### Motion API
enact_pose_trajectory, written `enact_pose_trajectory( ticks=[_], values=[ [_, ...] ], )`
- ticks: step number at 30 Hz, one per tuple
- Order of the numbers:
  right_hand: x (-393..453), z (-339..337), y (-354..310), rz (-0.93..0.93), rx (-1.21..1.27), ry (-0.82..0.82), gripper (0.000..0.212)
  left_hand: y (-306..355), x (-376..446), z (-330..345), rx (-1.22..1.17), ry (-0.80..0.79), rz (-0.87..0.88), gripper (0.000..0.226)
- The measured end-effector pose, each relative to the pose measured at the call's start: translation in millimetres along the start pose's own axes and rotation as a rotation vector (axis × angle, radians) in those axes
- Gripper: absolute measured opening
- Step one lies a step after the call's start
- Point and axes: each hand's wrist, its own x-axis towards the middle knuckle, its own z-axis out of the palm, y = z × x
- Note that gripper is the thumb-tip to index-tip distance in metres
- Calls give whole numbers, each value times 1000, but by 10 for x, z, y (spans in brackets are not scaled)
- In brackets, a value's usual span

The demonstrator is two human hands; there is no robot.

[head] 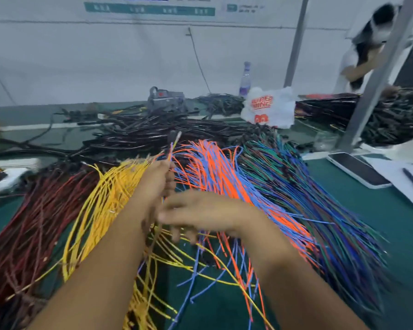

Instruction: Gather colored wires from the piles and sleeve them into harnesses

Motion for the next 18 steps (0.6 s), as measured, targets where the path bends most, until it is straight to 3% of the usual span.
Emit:
enact_pose_trajectory(
  ticks=[2,5,10,12,14,18],
  values=[
    [-42,-213,161,35,81,290,13,-172,-48,68,-110,81,29,31],
    [-49,-515,456,155,148,667,16,-423,-122,137,-87,139,107,29],
    [-97,-847,983,349,-5,1046,23,-493,-143,107,53,104,202,28],
    [-150,-891,1153,560,-181,1110,40,-499,-143,98,69,104,195,29],
    [-196,-874,1291,718,-259,1054,48,-516,-140,91,60,113,172,30],
    [-209,-783,1420,767,-420,984,46,-532,-109,75,73,118,157,31]
  ],
)
